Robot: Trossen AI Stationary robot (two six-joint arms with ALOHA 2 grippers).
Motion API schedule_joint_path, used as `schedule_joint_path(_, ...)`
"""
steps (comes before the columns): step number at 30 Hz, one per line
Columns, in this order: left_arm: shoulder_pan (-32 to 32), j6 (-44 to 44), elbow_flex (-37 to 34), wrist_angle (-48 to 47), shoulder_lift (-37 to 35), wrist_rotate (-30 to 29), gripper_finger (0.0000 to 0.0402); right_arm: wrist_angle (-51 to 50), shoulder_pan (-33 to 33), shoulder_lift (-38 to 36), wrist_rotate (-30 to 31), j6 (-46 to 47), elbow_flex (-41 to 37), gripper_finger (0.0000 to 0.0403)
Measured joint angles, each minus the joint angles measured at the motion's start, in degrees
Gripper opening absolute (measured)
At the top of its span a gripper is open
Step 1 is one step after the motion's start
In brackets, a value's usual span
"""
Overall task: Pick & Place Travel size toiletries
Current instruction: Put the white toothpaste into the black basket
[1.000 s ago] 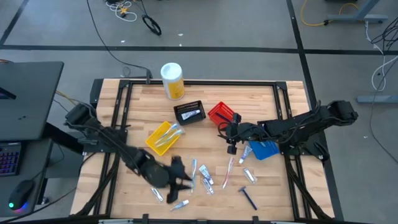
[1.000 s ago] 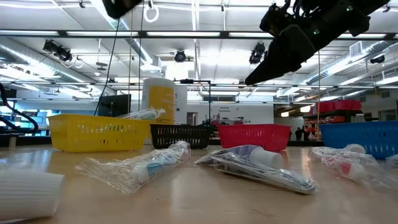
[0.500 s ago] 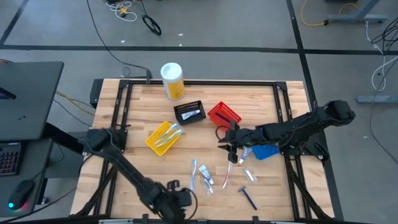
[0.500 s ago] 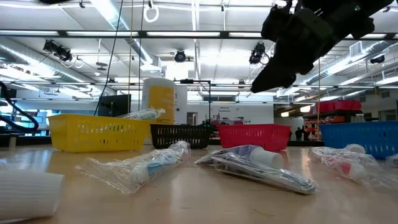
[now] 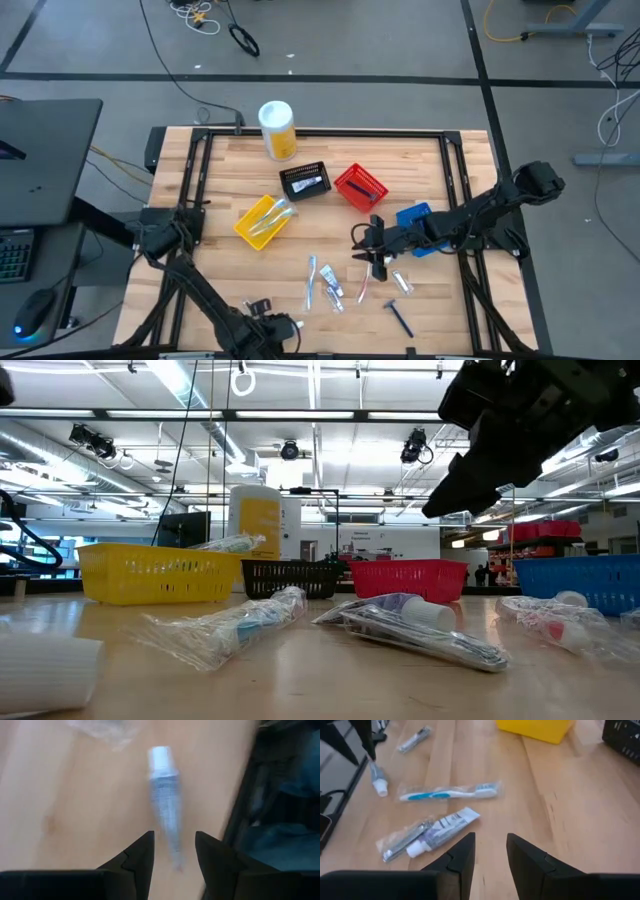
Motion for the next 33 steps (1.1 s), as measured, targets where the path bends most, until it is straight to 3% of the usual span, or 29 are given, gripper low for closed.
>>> schedule_joint_path(10, -0.2, 0.1, -0.4, -1.7, 1.6, 2.3, 0.0142, 0.6, 0.2, 0.1, 2.1, -1.1, 0.0, 0.0121)
schedule_joint_path(18, 0.3, -0.1, -0.4, -1.2, 1.9, 3.9, 0.0044, 1.4, 0.2, 0.1, 2.0, -1.2, 0.0, 0.0121)
schedule_joint_path(21, 0.3, 2.1, -0.4, -0.8, 1.9, 1.5, 0.001, 1.6, 0.2, 0.1, 2.0, -1.3, 0.0, 0.0121)
schedule_joint_path(28, 1.9, 2.9, -0.4, -5.2, 1.9, -3.2, 0.0011, 1.6, 0.2, 0.1, 2.0, -1.4, 0.0, 0.0121)
schedule_joint_path(33, 4.8, 6.4, -0.4, -10.1, 1.5, -11.2, 0.0008, 1.6, 0.2, 0.1, 2.0, -1.4, 0.0, 0.0121)
